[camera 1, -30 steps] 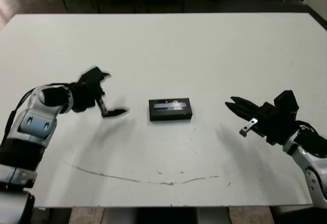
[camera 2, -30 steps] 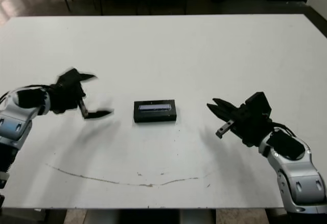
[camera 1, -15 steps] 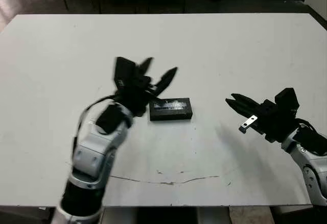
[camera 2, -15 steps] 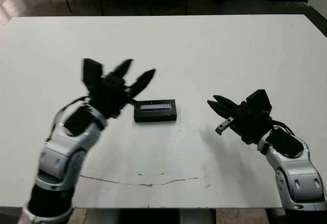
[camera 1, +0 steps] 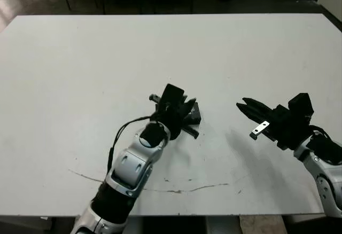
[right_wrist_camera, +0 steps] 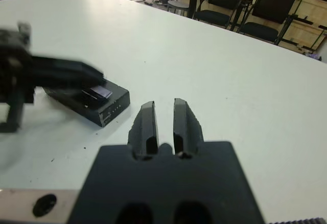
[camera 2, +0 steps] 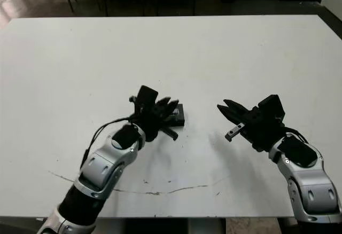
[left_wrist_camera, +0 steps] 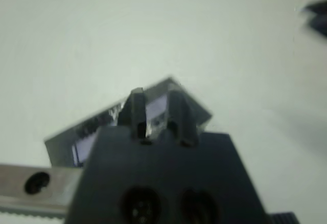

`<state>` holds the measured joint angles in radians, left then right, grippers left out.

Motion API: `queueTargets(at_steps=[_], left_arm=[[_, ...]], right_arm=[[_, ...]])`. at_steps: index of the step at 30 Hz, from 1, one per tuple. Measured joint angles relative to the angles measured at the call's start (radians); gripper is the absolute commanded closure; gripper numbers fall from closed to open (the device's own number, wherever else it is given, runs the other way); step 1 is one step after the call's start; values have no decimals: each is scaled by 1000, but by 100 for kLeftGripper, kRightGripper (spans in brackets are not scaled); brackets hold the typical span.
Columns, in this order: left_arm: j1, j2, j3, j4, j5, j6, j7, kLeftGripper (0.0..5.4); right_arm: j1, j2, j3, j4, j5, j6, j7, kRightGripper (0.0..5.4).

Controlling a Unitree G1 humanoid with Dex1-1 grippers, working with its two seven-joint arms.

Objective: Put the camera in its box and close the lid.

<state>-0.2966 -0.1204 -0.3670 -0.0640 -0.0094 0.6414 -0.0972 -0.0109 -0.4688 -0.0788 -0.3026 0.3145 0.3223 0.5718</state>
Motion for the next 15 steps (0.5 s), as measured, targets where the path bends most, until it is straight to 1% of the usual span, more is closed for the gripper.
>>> queueTargets(at_steps=[4,7,15], left_arm=[[-11,-8,20,28,-3,1,-1,537],[-5,-9,29,20,-9,24,-13,537],[38,-8,32,-77,-32,115,-37,537]], right_arm=[[4,0,0,0,1,0,-1,540],[4,0,0,5,1,0,0,540],[-14,1,3,27,8,-17,14,540]])
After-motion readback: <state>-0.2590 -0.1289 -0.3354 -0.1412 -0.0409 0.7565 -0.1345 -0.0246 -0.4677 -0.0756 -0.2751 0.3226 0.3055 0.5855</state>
